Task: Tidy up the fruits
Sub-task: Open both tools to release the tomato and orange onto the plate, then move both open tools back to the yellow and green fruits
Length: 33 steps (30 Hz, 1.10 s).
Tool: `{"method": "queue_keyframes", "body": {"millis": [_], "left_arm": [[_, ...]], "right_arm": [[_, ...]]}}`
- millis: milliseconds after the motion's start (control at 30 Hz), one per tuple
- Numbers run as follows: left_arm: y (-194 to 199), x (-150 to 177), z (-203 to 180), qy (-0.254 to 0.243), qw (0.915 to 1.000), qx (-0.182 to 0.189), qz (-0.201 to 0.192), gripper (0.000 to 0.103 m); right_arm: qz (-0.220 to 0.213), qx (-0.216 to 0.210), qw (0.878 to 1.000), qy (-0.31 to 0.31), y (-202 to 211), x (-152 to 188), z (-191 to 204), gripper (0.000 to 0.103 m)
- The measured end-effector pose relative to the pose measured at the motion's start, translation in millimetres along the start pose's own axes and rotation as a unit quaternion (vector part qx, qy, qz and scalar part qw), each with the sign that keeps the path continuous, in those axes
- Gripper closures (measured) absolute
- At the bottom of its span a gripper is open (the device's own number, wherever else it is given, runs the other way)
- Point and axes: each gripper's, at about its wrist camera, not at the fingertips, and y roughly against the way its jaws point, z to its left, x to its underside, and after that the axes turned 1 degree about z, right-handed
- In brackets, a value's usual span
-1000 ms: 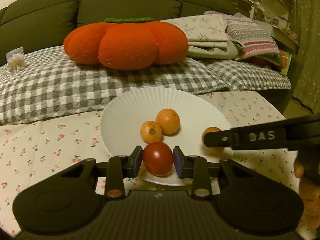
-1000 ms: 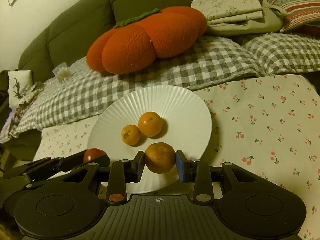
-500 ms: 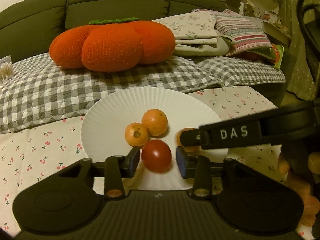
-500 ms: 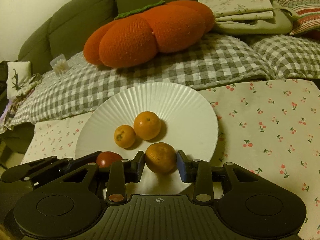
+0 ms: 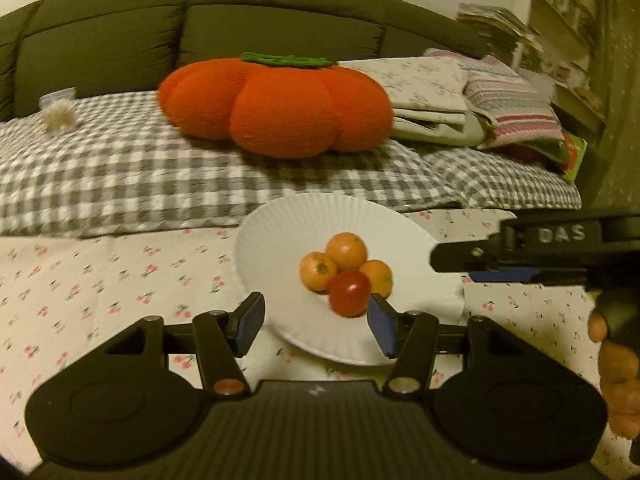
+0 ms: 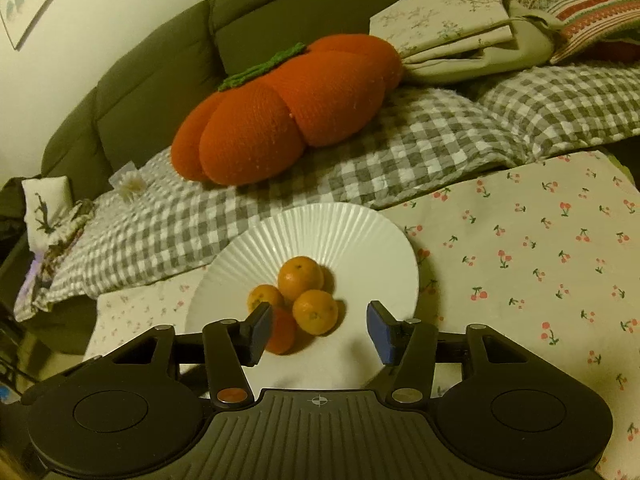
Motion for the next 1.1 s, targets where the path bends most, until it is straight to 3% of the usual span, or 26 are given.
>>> {"method": "queue_keyframes", "body": {"millis": [300,433,633,800,1100], "left_arm": [[33.5,12.1,13.9,0.04,0.9987,-0.027,0.014,0.036],[46.6,20.4,13.0,0.034,0.9981,-0.042,0.027,0.032],[73.9,33.0,13.2,0.036,0.9974,-0.058,0.024,0.018],[88.6,43.1,10.5,0.039,0.9962,-0.074,0.024,0.007],[106.3,55.8,4.0,0.04,0.9965,-0.07,0.024,0.002]], "right_arm": [[0.017,-0.01,1.0,0.003,22.4,18.7,17.2,0.043],[0.019,-0.006,0.999,0.028,36.3,33.0,29.8,0.036],[0.008,-0.018,0.999,0.029,61.4,43.4,43.5,0.023],[0.007,-0.014,0.999,0.051,77.3,61.8,56.0,0.02],[-0.004,-0.002,0.998,0.066,100.1,83.1,63.7,0.009]]}}
